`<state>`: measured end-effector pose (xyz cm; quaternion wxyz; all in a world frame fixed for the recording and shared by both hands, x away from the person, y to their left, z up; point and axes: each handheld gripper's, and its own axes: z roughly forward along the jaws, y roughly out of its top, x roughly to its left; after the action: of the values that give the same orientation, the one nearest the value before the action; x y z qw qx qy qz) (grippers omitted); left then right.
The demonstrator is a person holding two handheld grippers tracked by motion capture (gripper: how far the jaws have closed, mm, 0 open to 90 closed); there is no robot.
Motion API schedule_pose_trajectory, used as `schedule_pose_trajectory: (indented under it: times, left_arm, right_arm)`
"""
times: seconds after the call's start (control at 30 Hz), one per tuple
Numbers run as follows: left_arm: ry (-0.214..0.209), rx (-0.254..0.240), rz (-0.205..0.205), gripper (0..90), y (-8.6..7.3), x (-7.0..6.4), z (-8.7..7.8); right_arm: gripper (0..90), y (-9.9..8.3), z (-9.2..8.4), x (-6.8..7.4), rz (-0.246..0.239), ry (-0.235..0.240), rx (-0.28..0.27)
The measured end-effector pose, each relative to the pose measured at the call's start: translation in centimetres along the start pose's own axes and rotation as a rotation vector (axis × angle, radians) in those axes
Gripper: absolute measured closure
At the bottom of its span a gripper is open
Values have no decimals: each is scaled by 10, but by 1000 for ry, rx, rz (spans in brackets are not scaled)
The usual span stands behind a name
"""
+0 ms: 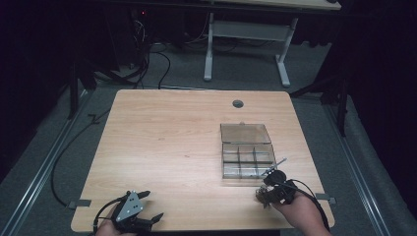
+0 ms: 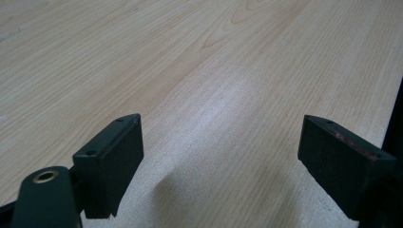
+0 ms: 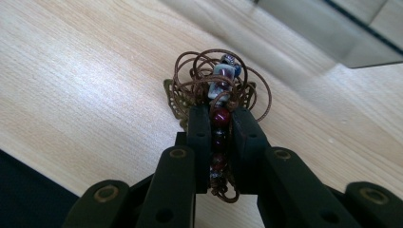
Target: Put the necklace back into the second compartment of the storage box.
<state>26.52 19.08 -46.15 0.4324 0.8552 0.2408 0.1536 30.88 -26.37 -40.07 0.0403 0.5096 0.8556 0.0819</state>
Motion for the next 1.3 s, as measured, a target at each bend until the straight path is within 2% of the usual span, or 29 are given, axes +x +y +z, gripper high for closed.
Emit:
schedule_pose_trajectory:
  times: [0.4, 0.9, 1.27, 1.3]
  left_arm:
    - [-2, 1, 0, 158, 0, 0, 0]
    - [-4, -1, 1, 158, 0, 0, 0]
    - [-3, -8, -8, 158, 0, 0, -1]
    - [-2, -7, -8, 157, 0, 0, -1]
  right_arm:
    - [803, 0, -18, -5, -6, 7, -19]
    - [802, 12, -39, -6, -16, -9, -22]
    - [802, 19, -41, -1, -20, 6, -15]
    - [803, 20, -41, -1, -33, 6, -25]
